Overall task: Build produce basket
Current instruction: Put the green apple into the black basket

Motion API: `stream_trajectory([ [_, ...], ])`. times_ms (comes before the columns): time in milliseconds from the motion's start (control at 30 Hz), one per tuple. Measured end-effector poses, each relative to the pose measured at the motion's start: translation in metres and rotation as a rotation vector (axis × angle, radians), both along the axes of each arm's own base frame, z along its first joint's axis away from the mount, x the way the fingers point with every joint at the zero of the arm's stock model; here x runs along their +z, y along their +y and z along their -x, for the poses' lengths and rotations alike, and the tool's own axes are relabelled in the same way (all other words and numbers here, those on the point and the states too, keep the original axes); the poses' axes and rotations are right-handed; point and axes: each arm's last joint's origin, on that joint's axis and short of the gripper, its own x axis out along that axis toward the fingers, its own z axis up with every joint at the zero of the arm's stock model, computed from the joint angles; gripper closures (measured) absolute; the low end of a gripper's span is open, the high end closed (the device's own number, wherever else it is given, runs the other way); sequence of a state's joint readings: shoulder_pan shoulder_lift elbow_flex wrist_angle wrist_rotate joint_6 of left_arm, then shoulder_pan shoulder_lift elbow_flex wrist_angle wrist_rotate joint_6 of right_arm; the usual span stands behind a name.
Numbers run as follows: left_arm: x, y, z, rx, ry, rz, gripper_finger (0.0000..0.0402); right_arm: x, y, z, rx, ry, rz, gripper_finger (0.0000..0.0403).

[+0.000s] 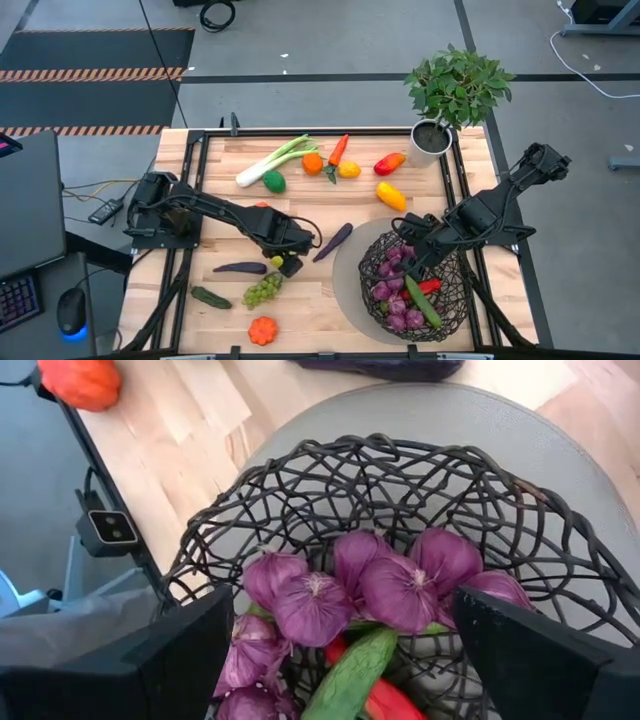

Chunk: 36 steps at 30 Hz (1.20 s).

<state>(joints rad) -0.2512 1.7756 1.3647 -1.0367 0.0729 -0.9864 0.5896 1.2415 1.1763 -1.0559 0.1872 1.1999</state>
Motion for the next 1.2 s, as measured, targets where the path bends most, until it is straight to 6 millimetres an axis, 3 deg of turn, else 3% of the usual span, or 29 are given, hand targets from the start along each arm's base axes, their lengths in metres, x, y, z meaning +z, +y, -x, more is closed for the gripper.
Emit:
stream_trajectory([
  [167, -0.004, 0.002, -0.003, -0.011, 0.005, -0.012, 0.0001, 0.000, 0.000, 0.000, 0.000, 0.000, -0.001, 0.0025],
  [667, -0.047, 0.000, -0.016, -0.105, 0.114, -0.047, 0.0001, -0.001, 0.000, 0.002, -0.025, 0.031, -0.024, 0.0025],
  [867, -0.048, 0.000, -0.019, -0.122, 0.092, -0.038, 0.0007, -0.002, -0.002, 0.003, -0.023, 0.051, -0.021, 0.0025],
  [1200, -0.033, 0.000, -0.028, -0.152, 0.036, -0.022, 0.0074, -0.002, -0.006, 0.005, 0.000, 0.121, -0.076, 0.0027],
])
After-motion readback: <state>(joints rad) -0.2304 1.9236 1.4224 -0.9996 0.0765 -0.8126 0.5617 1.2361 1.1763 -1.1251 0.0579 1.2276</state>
